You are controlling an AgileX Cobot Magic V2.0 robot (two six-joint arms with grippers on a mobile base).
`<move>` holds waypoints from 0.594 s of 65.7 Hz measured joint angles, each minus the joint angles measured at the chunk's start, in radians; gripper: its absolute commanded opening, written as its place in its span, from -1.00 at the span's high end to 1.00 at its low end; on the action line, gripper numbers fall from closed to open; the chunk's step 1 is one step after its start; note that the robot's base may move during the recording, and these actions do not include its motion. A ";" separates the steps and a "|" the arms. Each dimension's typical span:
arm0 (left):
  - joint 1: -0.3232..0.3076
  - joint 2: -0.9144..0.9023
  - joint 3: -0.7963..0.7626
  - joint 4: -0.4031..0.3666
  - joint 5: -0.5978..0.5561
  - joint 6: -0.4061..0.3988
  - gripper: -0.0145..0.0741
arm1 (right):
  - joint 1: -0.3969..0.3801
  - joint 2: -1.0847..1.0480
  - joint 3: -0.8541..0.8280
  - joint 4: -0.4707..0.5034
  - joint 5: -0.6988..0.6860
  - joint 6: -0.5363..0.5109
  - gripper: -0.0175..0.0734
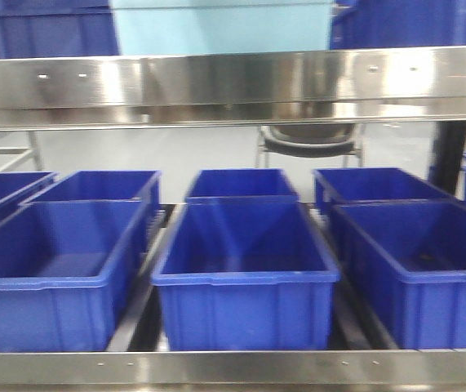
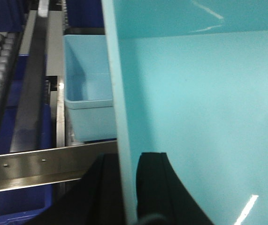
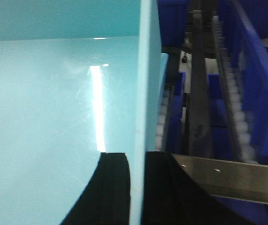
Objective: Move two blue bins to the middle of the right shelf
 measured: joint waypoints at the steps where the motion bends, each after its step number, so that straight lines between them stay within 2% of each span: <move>1: 0.000 0.000 0.000 0.000 0.000 0.000 0.92 | 0.000 0.000 0.000 0.000 0.000 0.000 0.95; 39: 0.000 0.000 0.000 0.000 0.000 0.000 0.92 | 0.000 0.000 0.000 0.000 0.000 0.000 0.95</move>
